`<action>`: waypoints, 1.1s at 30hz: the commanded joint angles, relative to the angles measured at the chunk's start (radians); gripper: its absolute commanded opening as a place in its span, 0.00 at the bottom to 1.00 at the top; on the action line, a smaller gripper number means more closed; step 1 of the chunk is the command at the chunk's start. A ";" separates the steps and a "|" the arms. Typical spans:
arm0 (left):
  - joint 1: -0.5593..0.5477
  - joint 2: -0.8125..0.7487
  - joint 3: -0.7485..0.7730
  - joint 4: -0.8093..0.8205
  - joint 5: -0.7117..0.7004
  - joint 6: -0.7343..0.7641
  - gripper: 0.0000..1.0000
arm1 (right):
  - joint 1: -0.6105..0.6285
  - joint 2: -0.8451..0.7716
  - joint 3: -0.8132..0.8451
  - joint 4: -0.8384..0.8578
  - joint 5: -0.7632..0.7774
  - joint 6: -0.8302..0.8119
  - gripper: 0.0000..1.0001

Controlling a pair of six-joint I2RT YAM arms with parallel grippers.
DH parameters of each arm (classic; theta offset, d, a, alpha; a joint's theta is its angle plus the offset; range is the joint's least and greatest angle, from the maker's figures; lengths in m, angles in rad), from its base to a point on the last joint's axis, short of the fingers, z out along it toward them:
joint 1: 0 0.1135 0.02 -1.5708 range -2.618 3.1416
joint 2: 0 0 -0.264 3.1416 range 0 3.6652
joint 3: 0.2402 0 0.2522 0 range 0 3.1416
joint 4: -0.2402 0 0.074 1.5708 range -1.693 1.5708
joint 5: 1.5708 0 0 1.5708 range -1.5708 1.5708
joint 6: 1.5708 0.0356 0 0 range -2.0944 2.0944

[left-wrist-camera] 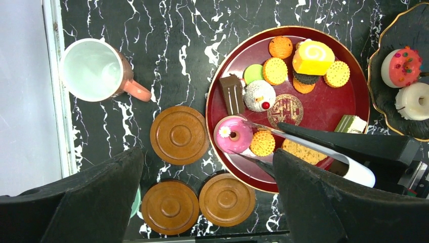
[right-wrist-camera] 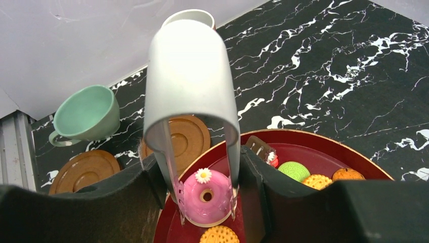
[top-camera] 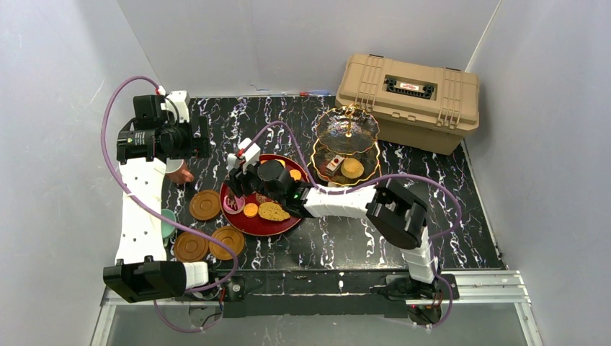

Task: Serve the afternoon tea
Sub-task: Pick up the desert from the tray.

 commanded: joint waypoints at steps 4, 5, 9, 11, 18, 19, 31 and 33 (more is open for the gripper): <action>0.005 -0.021 0.026 -0.017 0.016 -0.001 0.98 | 0.004 0.027 0.033 0.119 -0.030 0.015 0.59; 0.005 -0.021 0.027 -0.016 0.016 -0.002 0.98 | 0.004 0.029 0.033 0.118 -0.039 0.021 0.60; 0.005 -0.021 0.028 -0.016 0.019 -0.001 0.98 | 0.004 0.028 0.014 0.125 -0.053 0.031 0.60; 0.005 -0.020 0.028 -0.016 0.024 -0.006 0.98 | 0.004 0.025 0.003 0.130 -0.051 0.031 0.60; 0.005 -0.024 0.025 -0.014 0.036 -0.021 0.98 | 0.005 0.038 -0.003 0.121 -0.045 0.020 0.61; 0.005 -0.025 0.025 -0.014 0.037 -0.021 0.98 | 0.005 0.041 -0.006 0.123 -0.046 0.017 0.61; 0.005 -0.026 0.025 -0.014 0.044 -0.031 0.98 | 0.027 0.045 -0.042 0.103 0.001 -0.059 0.60; 0.005 -0.027 0.022 -0.012 0.046 -0.034 0.98 | 0.028 0.046 -0.041 0.111 0.005 -0.055 0.59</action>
